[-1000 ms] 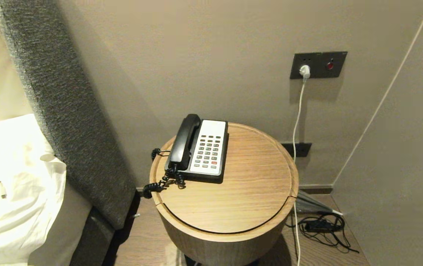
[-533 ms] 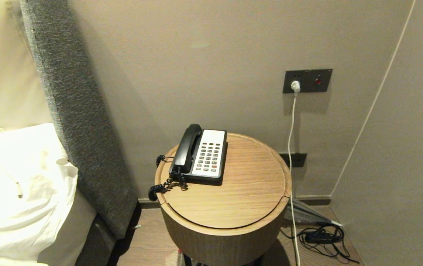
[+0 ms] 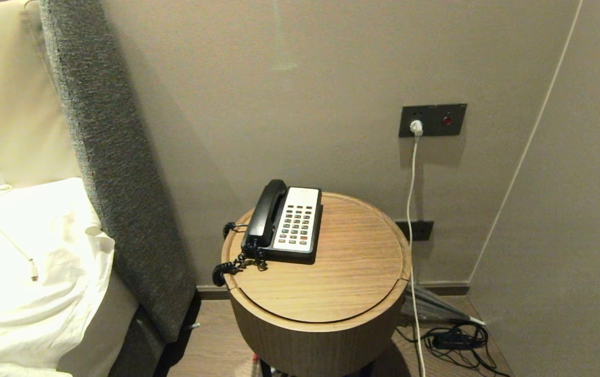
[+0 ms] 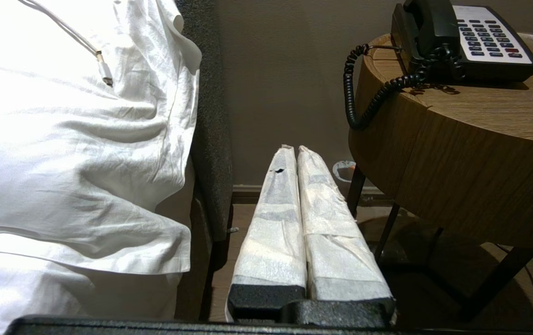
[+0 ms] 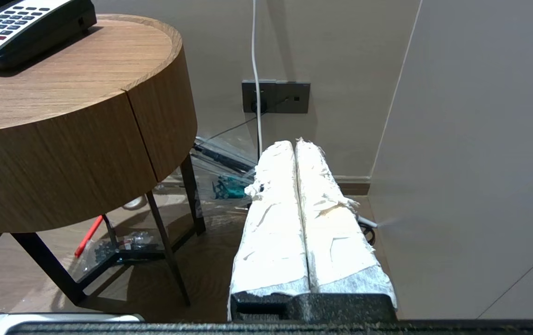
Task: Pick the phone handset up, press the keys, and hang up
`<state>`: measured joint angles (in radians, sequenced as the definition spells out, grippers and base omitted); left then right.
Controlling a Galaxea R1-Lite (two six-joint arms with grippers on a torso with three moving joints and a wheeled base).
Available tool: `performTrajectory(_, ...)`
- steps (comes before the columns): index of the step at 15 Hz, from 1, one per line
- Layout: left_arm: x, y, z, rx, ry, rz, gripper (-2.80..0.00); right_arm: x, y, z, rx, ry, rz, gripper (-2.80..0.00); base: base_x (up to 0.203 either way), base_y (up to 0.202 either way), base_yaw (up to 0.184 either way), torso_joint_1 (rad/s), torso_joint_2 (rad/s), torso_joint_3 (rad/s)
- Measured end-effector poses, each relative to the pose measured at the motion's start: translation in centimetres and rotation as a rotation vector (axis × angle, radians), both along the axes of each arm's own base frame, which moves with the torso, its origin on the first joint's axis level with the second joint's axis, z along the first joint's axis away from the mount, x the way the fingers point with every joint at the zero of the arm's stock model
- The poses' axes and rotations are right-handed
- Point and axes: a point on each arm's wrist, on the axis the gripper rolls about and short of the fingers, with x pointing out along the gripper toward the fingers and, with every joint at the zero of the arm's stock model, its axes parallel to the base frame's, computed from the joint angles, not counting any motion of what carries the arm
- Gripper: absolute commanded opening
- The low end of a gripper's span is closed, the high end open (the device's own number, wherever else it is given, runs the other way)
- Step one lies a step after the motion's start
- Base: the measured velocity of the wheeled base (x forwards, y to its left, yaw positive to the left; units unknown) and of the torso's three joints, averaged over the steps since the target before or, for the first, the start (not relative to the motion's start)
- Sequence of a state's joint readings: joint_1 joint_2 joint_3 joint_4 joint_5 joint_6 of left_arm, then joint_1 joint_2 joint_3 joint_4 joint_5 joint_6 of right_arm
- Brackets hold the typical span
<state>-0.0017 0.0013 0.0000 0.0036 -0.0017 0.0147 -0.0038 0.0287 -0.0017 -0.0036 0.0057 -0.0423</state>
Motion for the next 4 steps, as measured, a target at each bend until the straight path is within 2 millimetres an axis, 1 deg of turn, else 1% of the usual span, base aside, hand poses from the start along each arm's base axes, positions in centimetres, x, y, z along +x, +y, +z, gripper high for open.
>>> performTrajectory(4,0.00,0.00,0.01,0.001,-0.001,0.000,-2.80,0.00,0.00,0.02,0.002,-0.002,0.000,-2.80,0.000,0.000,0.000,0.000,0.00,0.000)
